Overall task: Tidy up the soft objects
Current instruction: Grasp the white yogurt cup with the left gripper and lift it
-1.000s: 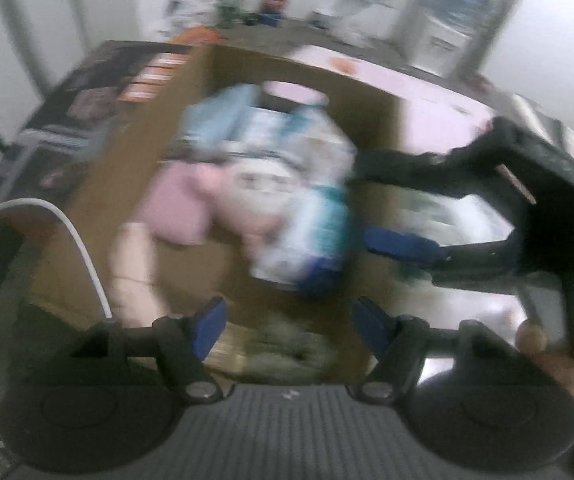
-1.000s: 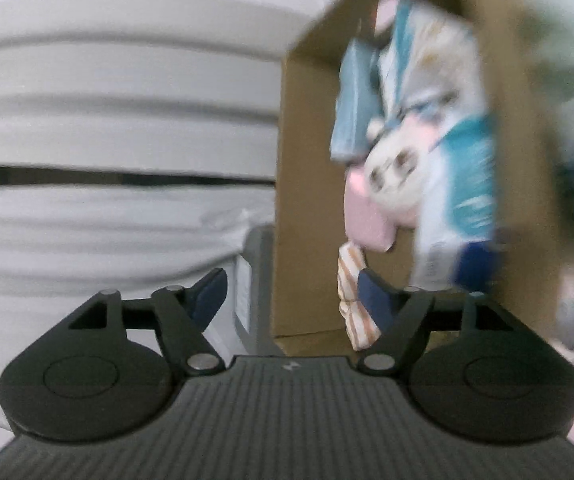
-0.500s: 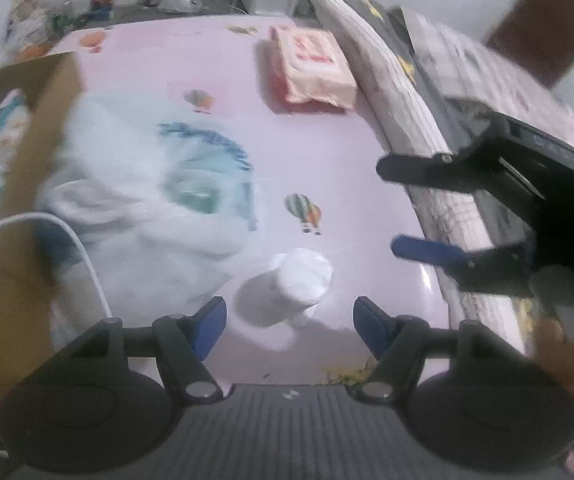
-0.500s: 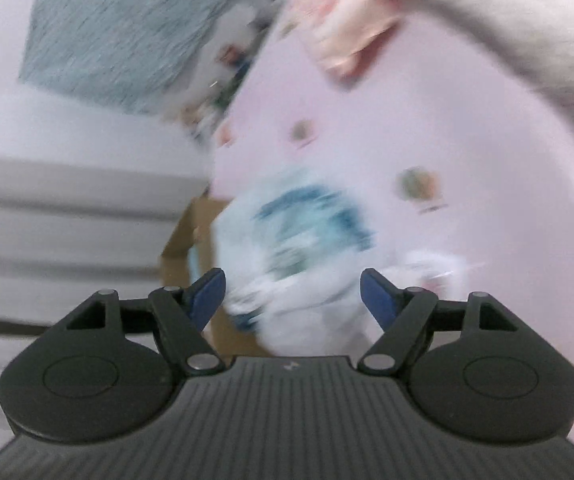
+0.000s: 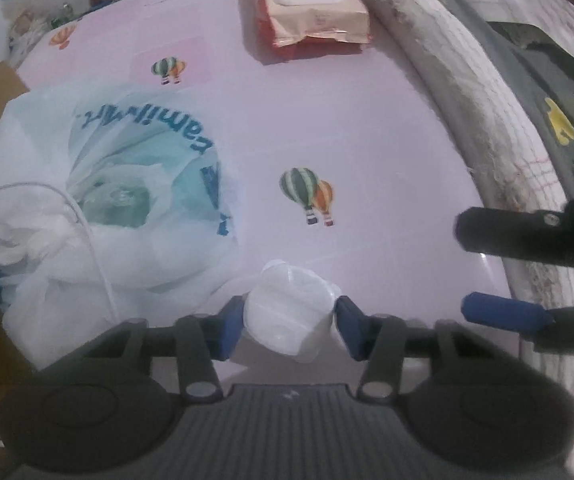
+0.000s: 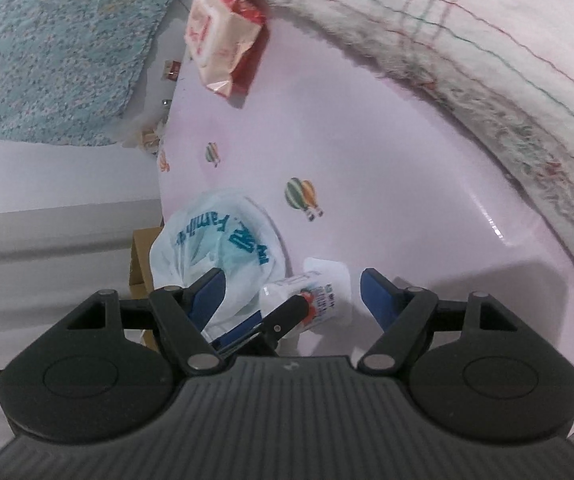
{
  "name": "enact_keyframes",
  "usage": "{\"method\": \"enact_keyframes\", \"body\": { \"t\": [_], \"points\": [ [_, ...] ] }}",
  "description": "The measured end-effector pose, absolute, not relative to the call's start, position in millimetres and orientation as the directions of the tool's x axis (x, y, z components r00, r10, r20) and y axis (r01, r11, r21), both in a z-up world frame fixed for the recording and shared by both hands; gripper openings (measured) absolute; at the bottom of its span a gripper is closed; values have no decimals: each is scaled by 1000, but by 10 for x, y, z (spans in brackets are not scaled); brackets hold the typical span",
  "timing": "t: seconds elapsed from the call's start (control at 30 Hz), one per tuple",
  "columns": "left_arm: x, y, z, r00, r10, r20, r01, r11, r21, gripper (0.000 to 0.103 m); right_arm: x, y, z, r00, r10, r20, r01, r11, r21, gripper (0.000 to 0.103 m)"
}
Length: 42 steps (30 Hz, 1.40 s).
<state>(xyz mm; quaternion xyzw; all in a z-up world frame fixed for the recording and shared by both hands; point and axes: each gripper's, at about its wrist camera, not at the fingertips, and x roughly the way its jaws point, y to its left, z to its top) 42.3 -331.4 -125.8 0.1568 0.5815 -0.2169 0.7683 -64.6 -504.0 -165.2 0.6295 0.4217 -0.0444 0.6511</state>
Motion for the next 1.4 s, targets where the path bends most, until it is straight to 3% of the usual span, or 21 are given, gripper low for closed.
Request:
{"method": "enact_keyframes", "body": {
  "t": [0.1,0.23,0.37,0.67,0.73,0.93,1.13,1.3,1.4],
  "points": [
    [419,-3310,-1232,216,-170,-962,517,855,-35,50,-651,-5093,-1692,635,483,-603,595,193,780,75],
    [407,-3124,-1167,137,-319,-938,445,866,-229,49,-618,-5125,-1725,624,502,-599,593,195,782,75],
    [380,-2809,-1348,50,-454,-890,240,870,-430,50,-555,-5123,-1769,607,527,-595,590,204,781,75],
    [348,-2225,-1636,110,-603,-791,-72,788,-611,52,-368,-4998,-1783,569,571,-592,561,257,787,74],
    [348,-2125,-1657,122,-603,-789,-105,782,-614,57,-343,-4947,-1795,558,578,-595,562,265,784,73],
    [351,-1895,-1759,152,-568,-809,-212,781,-588,59,-271,-4796,-1845,515,586,-625,577,302,759,66],
    [340,-1822,-1661,177,-476,-862,-184,844,-504,59,-220,-4678,-1915,494,594,-635,588,309,747,60],
    [325,-1991,-1279,239,-381,-893,29,922,-386,60,-223,-4646,-1942,498,594,-632,604,285,744,61],
    [257,-2292,-1116,253,-325,-911,253,931,-262,69,-222,-4672,-1939,509,587,-630,610,270,745,62]
  ]
}}
